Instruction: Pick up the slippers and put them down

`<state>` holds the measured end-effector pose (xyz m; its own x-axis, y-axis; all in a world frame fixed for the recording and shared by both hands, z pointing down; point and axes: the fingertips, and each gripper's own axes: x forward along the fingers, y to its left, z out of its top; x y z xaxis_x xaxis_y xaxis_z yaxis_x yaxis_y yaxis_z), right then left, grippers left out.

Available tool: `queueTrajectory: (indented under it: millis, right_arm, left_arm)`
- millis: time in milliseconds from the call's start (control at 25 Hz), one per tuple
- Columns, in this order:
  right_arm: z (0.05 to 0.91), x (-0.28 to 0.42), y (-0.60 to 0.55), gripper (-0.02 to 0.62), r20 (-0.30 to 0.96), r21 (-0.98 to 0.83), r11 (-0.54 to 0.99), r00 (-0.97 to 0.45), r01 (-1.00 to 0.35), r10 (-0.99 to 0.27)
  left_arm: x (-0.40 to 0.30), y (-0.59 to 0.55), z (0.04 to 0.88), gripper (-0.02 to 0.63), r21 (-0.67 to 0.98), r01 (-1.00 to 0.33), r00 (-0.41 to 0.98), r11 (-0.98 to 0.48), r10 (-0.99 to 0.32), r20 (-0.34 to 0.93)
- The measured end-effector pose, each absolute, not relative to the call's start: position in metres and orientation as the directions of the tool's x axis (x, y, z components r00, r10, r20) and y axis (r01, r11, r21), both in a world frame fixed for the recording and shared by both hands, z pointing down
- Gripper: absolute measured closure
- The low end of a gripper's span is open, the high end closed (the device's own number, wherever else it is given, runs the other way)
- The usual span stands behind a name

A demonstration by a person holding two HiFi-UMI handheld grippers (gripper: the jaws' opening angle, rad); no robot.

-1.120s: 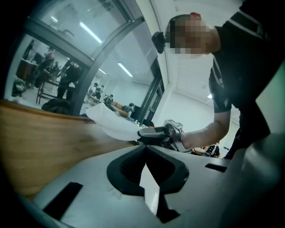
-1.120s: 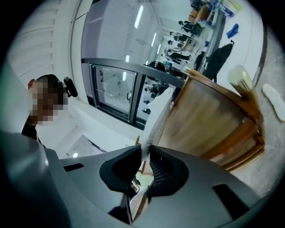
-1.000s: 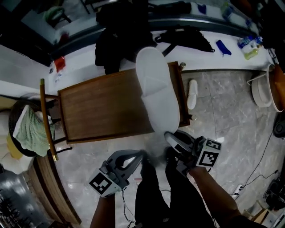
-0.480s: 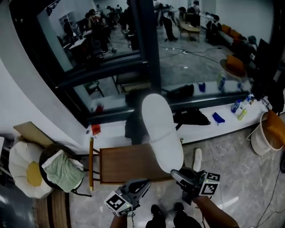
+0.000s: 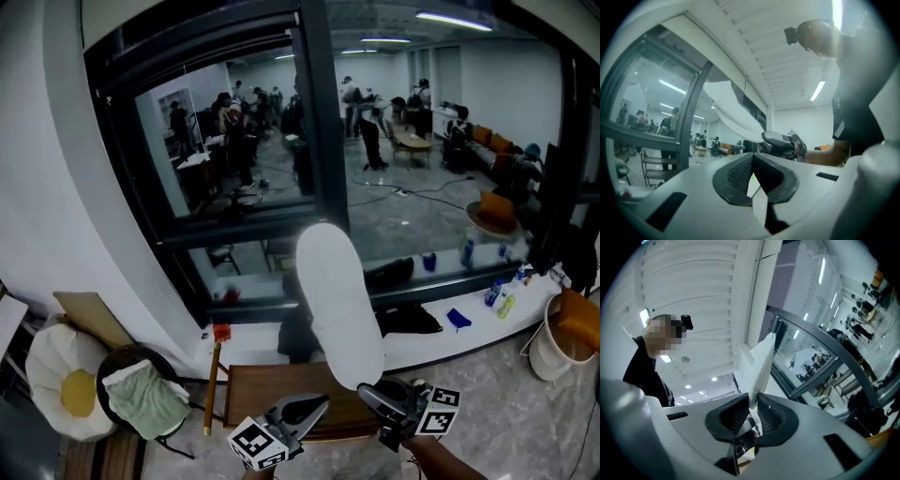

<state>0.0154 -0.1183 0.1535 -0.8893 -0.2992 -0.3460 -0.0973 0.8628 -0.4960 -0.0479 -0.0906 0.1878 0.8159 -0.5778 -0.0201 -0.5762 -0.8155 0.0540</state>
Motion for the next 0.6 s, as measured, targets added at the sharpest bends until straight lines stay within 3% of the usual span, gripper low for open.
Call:
queueTrajectory:
  millis: [600]
  right_arm:
    - [0.093, 0.016, -0.086, 0.537, -0.406, -0.256, 0.956, -0.882, -0.141, -0.239]
  left_arm:
    - [-0.050, -0.051, 0.103, 0.594, -0.068, -0.548, 0.832, -0.834, -0.535, -0.142]
